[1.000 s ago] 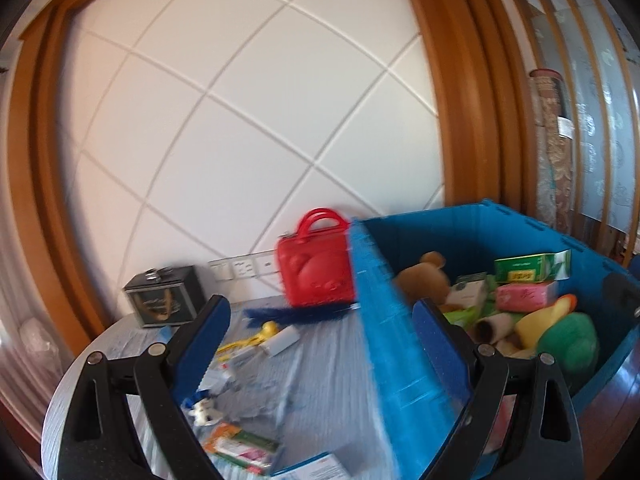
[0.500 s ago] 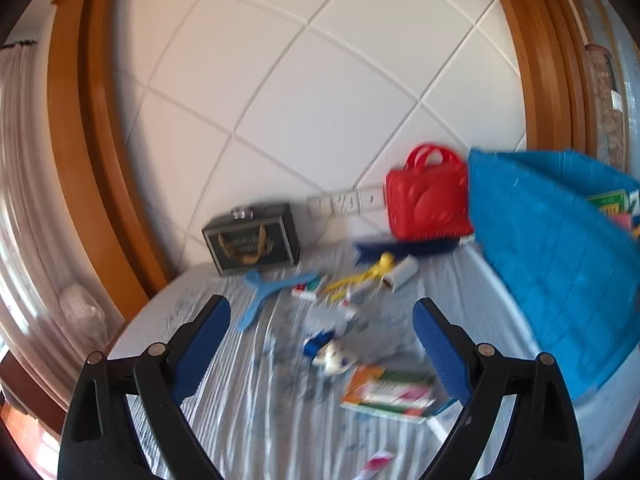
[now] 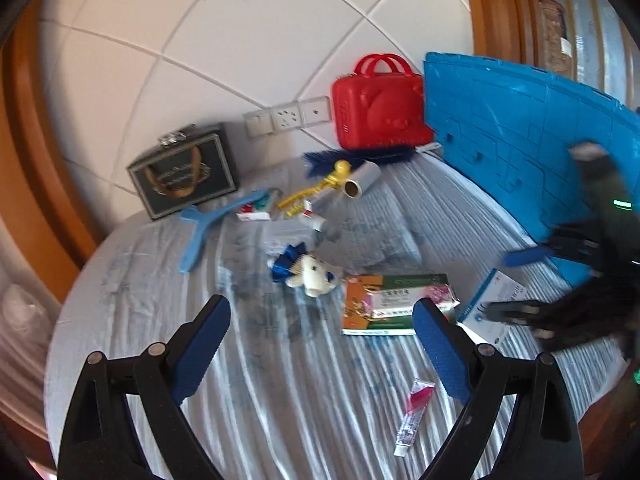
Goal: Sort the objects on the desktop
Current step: 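Grasp the red-white toothpaste tube with the left tool while the right tool grasps the red-white ointment box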
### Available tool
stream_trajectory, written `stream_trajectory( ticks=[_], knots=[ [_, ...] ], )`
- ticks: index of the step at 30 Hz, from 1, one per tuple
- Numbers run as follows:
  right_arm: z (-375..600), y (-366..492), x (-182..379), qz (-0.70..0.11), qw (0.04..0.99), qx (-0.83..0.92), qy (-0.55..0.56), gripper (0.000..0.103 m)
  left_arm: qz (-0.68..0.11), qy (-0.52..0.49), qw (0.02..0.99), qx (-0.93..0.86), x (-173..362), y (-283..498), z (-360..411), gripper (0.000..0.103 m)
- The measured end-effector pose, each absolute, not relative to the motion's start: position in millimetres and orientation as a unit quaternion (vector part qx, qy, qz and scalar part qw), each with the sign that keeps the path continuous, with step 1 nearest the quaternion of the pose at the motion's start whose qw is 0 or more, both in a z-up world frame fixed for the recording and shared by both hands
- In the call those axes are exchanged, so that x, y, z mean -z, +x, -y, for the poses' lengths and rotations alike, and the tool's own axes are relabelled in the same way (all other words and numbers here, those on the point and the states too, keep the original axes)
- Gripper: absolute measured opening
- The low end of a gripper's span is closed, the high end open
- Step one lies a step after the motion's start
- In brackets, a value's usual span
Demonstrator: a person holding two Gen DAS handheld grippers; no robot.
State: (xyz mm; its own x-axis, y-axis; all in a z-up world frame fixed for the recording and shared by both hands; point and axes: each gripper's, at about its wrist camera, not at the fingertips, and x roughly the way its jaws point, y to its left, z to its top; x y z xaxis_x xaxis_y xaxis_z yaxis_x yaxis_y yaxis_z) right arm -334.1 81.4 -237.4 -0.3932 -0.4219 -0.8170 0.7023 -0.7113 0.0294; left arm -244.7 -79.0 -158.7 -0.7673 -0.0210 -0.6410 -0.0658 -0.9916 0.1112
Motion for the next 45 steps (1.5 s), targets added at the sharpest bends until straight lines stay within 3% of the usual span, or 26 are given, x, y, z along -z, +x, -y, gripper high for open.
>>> stream_trajectory(
  ticks=[11, 14, 17, 21, 24, 26, 28, 40, 45],
  knots=[
    [-25, -403, 314, -0.283, 0.430, 0.714, 0.475, 0.040, -0.112, -0.448, 0.144, -0.875, 264, -243, 25, 0.091],
    [-22, -406, 315, -0.285, 0.437, 0.711, 0.472, 0.028, -0.110, -0.468, 0.165, -0.861, 285, -245, 15, 0.075],
    [-21, -406, 315, -0.289, 0.440, 0.708, 0.470, 0.028, -0.096, -0.495, 0.179, -0.845, 303, -250, 15, 0.062],
    [-19, -409, 317, -0.277, 0.432, 0.715, 0.474, 0.028, -0.088, -0.496, 0.197, -0.841, 307, -241, 20, 0.053],
    [-19, -415, 318, -0.260, 0.431, 0.716, 0.484, 0.028, -0.079, -0.497, 0.215, -0.837, 305, -236, 29, 0.040],
    [-19, -417, 318, -0.250, 0.432, 0.717, 0.486, 0.028, -0.066, -0.500, 0.223, -0.835, 307, -238, 36, 0.024],
    [-18, -416, 318, -0.248, 0.427, 0.722, 0.484, 0.028, -0.038, -0.510, 0.237, -0.826, 308, -240, 45, 0.017],
    [-17, -404, 313, -0.233, 0.372, 0.754, 0.489, 0.027, -0.062, -0.502, 0.181, -0.843, 308, -238, 28, 0.017],
    [-33, -385, 286, -0.206, 0.366, 0.772, 0.476, 0.027, -0.066, -0.454, 0.178, -0.871, 272, -233, 40, 0.017]
  ],
)
